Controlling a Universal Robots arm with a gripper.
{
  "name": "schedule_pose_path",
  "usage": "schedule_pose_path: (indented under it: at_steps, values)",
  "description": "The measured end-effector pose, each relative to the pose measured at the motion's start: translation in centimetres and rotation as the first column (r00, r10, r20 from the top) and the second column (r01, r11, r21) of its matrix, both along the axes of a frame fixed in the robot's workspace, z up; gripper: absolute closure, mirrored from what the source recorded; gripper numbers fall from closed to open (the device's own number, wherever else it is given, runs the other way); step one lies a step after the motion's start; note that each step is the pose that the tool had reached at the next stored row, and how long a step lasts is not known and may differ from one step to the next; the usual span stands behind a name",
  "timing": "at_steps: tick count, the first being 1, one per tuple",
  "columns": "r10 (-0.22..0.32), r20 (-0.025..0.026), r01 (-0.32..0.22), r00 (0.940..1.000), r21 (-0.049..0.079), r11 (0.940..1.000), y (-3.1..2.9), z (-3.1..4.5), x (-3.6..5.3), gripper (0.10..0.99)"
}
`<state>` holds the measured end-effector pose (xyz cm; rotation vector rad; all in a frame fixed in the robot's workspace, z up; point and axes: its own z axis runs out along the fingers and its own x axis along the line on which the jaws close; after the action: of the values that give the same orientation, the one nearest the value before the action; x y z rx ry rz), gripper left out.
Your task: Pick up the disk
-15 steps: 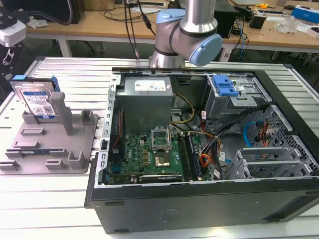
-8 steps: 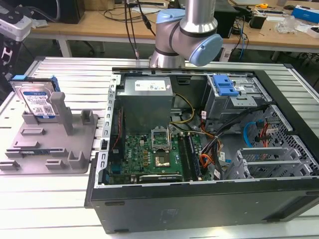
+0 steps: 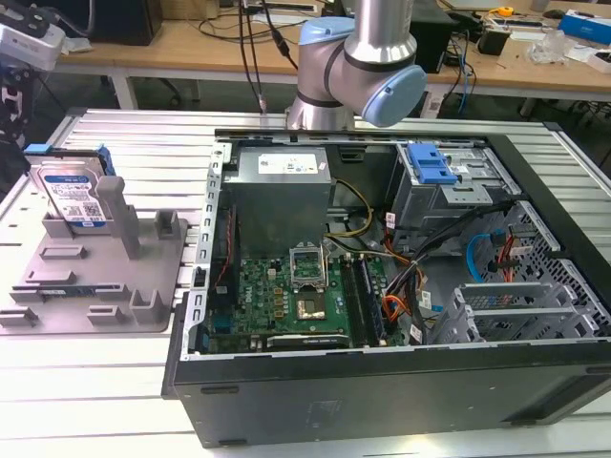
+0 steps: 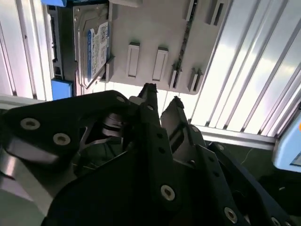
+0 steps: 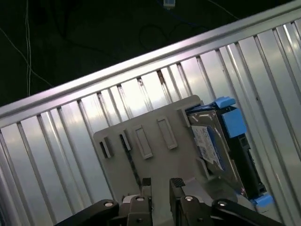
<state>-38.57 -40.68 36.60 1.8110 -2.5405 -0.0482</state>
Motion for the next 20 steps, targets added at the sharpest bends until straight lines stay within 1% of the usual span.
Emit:
schedule_pose_path:
  at_steps: [2,4,6,7,8,9,10,12,20]
  values:
    - [0.042,0.0001,-0.042,0.9991,0.0,0.9991,0.0,-0.02,0.0,0.729]
    - [0.089,0.0013,-0.089,0.996,0.0,0.996,0.0,-0.04,0.0,0.604]
    - [0.129,0.003,-0.129,0.9917,0.0,0.9917,0.0,-0.06,0.0,0.604]
    - [0.151,0.0043,-0.151,0.9885,-0.001,0.9885,0.0,-0.06,0.0,0.604]
    - [0.184,0.0083,-0.184,0.9828,-0.001,0.9828,0.0,-0.08,0.0,0.604]
    - [0.207,0.0136,-0.207,0.9783,-0.002,0.9784,0.0,-0.08,0.0,0.604]
    - [0.213,0.0169,-0.213,0.9768,-0.003,0.977,0.0,-0.08,0.0,0.604]
    - [0.214,0.0192,-0.213,0.9767,-0.003,0.9769,0.0,-0.1,0.01,0.604]
    - [0.21,0.0191,-0.21,0.9774,-0.003,0.9776,0.02,-0.12,0.0,0.604]
